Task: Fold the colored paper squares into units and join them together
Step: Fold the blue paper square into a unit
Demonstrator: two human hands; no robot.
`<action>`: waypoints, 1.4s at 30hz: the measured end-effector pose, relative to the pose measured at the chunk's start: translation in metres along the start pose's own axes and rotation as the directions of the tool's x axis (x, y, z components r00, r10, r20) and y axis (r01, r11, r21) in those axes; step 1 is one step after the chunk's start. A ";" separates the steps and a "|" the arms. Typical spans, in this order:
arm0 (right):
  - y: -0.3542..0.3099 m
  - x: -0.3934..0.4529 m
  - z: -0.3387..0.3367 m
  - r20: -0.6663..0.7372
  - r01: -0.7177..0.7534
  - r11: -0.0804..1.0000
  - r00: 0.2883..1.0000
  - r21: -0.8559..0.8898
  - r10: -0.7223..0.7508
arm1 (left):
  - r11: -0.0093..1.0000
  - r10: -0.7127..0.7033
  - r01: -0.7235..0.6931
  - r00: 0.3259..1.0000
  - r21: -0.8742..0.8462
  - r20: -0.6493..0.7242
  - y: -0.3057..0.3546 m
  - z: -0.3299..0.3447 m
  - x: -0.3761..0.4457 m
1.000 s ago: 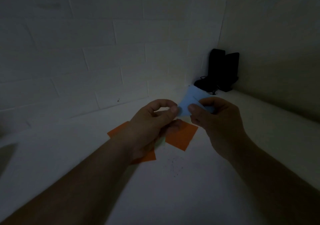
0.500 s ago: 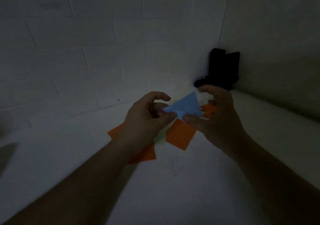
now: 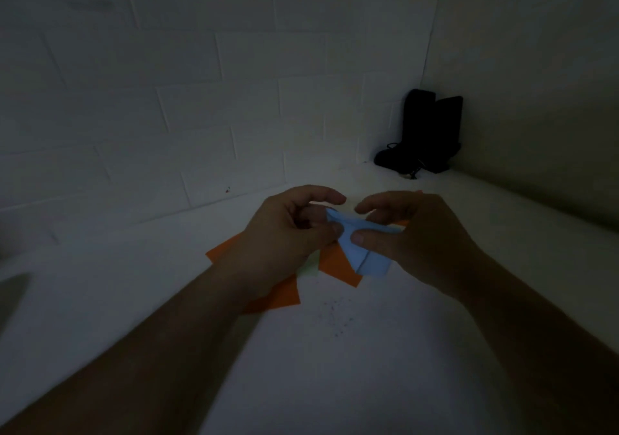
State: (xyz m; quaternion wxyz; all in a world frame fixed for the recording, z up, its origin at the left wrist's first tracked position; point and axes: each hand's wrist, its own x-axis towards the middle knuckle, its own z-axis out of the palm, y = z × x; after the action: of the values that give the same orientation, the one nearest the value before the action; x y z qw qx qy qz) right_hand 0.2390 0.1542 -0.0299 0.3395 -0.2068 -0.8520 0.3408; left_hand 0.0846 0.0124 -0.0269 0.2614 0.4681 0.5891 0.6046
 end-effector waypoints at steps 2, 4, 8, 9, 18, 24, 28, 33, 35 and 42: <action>-0.001 0.000 0.001 0.047 -0.022 1.000 0.999 0.018 0.021 | 0.999 -0.014 0.015 1.000 -0.050 0.009 0.000 0.000 0.000; -0.003 0.000 0.001 0.068 -0.046 0.998 0.997 0.042 0.043 | 0.994 -0.031 0.031 1.000 -0.105 0.003 0.001 0.001 0.001; -0.006 -0.001 0.001 0.084 -0.036 0.999 0.996 0.027 0.033 | 0.987 -0.073 0.065 0.996 -0.145 -0.054 0.001 0.001 0.002; -0.006 -0.001 0.001 0.083 -0.037 0.999 0.996 0.035 0.034 | 0.986 -0.088 0.078 0.994 -0.150 -0.064 0.001 0.001 0.002; -0.006 0.000 0.002 0.047 0.026 0.998 0.999 -0.063 -0.023 | 0.945 -0.214 0.181 0.972 -0.274 -0.095 0.003 0.000 0.005; -0.012 -0.003 0.002 0.010 0.070 0.997 0.998 -0.037 -0.069 | 0.946 -0.210 0.169 0.970 -0.276 -0.126 0.003 0.000 0.006; -0.015 -0.005 0.002 0.020 0.054 0.998 0.998 0.013 -0.054 | 0.955 -0.195 0.150 0.967 -0.258 -0.161 0.003 0.001 0.006; -0.014 -0.005 0.004 0.023 0.003 0.999 1.000 0.052 -0.004 | 0.957 -0.191 0.149 0.969 -0.249 -0.156 0.002 0.000 0.006; -0.014 -0.005 0.003 0.018 0.012 0.998 1.000 0.058 -0.013 | 0.959 -0.185 0.144 0.971 -0.245 -0.153 0.003 0.001 0.005; -0.007 -0.002 0.005 0.003 0.035 0.999 0.999 -0.015 -0.035 | 0.963 -0.183 0.162 0.980 -0.214 -0.081 0.003 0.001 0.003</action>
State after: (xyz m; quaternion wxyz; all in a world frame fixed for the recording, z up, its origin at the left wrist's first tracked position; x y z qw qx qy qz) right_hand 0.2363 0.1464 -0.0283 0.3426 -0.1938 -0.8585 0.3286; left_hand 0.0855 0.0148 -0.0233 0.3307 0.3545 0.5740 0.6600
